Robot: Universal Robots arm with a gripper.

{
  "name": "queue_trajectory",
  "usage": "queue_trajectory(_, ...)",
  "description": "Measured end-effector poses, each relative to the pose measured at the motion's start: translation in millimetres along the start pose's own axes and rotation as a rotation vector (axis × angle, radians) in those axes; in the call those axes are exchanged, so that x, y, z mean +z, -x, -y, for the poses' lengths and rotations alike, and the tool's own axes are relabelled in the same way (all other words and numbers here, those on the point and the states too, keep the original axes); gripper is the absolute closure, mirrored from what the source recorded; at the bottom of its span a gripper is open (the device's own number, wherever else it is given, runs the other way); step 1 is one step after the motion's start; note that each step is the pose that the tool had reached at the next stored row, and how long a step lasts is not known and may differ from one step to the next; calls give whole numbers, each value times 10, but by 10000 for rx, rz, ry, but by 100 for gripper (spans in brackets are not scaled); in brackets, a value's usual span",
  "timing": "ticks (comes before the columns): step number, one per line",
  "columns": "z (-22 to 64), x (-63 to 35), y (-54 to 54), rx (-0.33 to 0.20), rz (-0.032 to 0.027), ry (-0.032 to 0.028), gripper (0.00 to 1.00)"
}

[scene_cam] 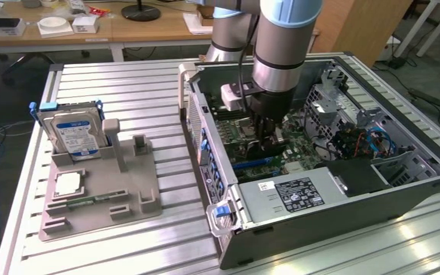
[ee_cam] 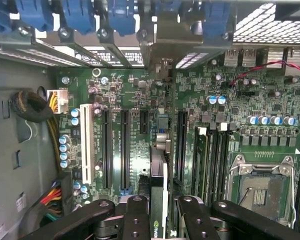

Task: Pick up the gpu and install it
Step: 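Insert the gpu into the slot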

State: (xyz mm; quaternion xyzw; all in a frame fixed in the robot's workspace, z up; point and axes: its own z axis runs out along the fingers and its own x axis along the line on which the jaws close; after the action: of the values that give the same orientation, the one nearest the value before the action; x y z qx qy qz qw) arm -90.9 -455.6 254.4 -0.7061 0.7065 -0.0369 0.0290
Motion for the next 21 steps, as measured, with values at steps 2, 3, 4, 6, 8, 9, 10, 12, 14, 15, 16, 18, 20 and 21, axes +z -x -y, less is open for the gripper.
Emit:
queue_trajectory(2,-12,11,1,1,2,0,74)
queue_trajectory(3,-14,20,1,-1,4,-1,74)
queue_trajectory(4,-17,29,1,-3,4,0,74)
queue_trajectory(6,-21,46,1,-4,8,-2,74)
queue_trajectory(8,-24,57,2,-6,11,-2,74)
queue_trajectory(9,-26,63,2,-7,13,-2,74)
queue_trajectory(10,-28,68,3,-9,14,-2,74)
queue_trajectory(12,-32,81,4,-11,18,-2,74)
queue_trajectory(14,-36,94,5,-14,24,-2,74)
queue_trajectory(15,-36,96,5,-15,23,-1,74)
queue_trajectory(16,-36,95,5,-15,23,-1,74)
queue_trajectory(18,-36,96,5,-14,24,-1,74)
queue_trajectory(20,-37,97,5,-14,25,-2,74)
queue_trajectory(21,-37,97,6,-14,25,-1,74)
